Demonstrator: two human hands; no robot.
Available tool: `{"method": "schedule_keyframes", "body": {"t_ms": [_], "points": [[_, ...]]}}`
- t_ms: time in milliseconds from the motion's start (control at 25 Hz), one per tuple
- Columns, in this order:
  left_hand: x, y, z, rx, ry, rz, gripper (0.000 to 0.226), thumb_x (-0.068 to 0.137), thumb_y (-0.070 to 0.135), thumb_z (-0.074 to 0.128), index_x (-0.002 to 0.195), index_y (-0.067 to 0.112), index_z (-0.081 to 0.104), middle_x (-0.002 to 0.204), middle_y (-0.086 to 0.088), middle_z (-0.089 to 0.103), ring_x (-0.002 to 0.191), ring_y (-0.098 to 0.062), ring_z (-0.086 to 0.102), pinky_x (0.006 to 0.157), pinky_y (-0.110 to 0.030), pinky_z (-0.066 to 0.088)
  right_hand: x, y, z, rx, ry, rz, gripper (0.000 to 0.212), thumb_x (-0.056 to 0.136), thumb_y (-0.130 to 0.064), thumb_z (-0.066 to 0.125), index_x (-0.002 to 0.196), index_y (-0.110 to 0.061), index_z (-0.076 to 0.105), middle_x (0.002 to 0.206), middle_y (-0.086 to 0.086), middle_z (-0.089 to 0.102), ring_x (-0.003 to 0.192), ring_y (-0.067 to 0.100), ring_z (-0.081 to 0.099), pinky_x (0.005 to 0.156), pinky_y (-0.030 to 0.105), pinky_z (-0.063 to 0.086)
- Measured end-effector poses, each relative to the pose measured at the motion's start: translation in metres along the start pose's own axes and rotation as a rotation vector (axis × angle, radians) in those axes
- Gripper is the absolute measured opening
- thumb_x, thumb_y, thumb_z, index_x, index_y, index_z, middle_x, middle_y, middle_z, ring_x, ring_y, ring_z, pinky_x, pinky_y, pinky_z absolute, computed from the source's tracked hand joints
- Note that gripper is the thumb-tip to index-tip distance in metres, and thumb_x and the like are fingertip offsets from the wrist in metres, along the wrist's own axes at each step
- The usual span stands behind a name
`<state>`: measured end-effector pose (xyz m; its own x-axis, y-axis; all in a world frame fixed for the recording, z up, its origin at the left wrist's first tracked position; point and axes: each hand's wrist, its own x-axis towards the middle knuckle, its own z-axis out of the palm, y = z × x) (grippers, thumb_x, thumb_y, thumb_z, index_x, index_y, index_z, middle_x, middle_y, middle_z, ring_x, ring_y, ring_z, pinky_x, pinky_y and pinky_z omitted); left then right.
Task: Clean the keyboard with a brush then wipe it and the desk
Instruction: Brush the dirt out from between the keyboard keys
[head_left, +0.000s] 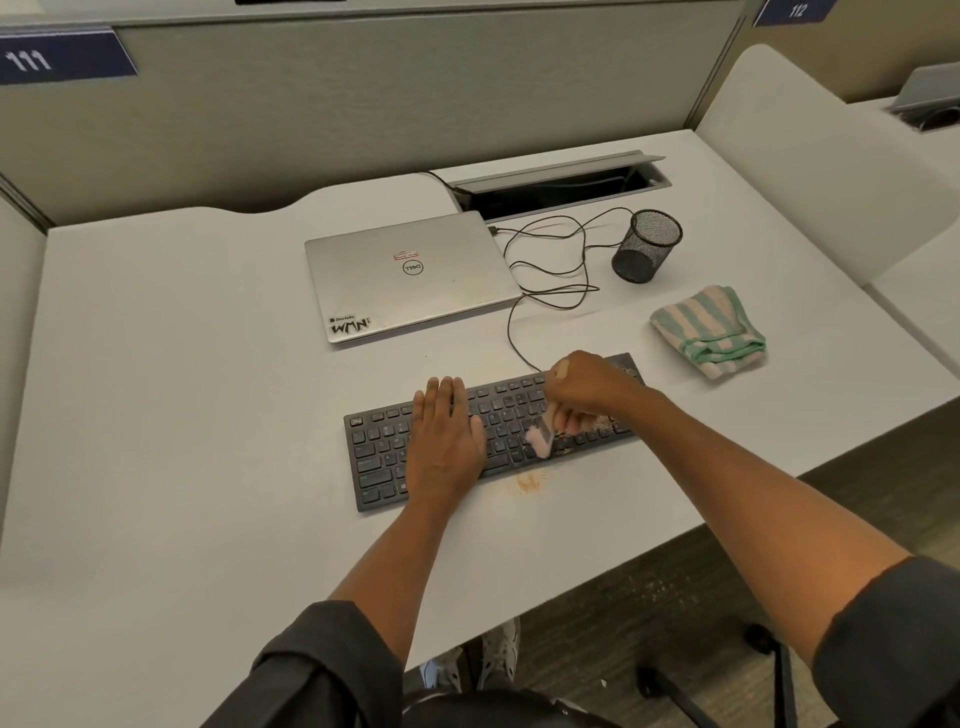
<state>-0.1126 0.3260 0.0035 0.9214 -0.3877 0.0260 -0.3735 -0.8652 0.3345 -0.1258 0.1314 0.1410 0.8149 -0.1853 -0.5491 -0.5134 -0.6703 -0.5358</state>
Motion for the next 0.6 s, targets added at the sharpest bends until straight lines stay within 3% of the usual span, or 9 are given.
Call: {"method": "schedule_keyframes", "body": {"t_ms": [200, 400, 480, 600], "points": [[0.001, 0.0, -0.001, 0.003, -0.022, 0.001, 0.064, 0.105, 0.034, 0.029, 0.159, 0.002, 0.021, 0.163, -0.018, 0.027, 0.154, -0.031, 0.017, 0.128, -0.044, 0.004, -0.005, -0.002, -0.005, 0.04, 0.273, -0.075, 0.015, 0.094, -0.015, 0.051, 0.087, -0.013, 0.063, 0.071, 0.005, 0.075, 0.053, 0.015, 0.066, 0.047, 0.019, 0.049], [-0.001, 0.001, -0.002, -0.003, -0.027, -0.001, 0.063, 0.105, 0.034, 0.03, 0.159, 0.002, 0.02, 0.164, -0.018, 0.026, 0.155, -0.031, 0.016, 0.128, -0.043, 0.003, -0.011, 0.006, 0.001, -0.079, 0.015, -0.066, 0.029, 0.095, -0.009, 0.042, 0.083, 0.005, 0.065, 0.074, 0.018, 0.074, 0.058, 0.027, 0.066, 0.046, 0.025, 0.048], [0.0, 0.001, -0.002, -0.002, -0.025, 0.0, 0.064, 0.105, 0.034, 0.03, 0.159, 0.002, 0.02, 0.164, -0.018, 0.025, 0.155, -0.031, 0.015, 0.128, -0.043, 0.003, -0.01, 0.006, -0.006, -0.132, 0.089, -0.084, 0.025, 0.095, -0.011, 0.046, 0.083, 0.0, 0.064, 0.075, 0.016, 0.073, 0.065, 0.028, 0.066, 0.055, 0.031, 0.052], [0.001, 0.001, -0.003, -0.003, -0.028, -0.003, 0.064, 0.105, 0.035, 0.029, 0.159, 0.003, 0.019, 0.165, -0.018, 0.025, 0.155, -0.031, 0.015, 0.127, -0.042, 0.001, -0.005, 0.01, -0.008, -0.342, 0.242, -0.171, 0.018, 0.096, -0.02, 0.05, 0.083, -0.01, 0.058, 0.081, 0.007, 0.065, 0.077, 0.026, 0.058, 0.064, 0.032, 0.041]]}}
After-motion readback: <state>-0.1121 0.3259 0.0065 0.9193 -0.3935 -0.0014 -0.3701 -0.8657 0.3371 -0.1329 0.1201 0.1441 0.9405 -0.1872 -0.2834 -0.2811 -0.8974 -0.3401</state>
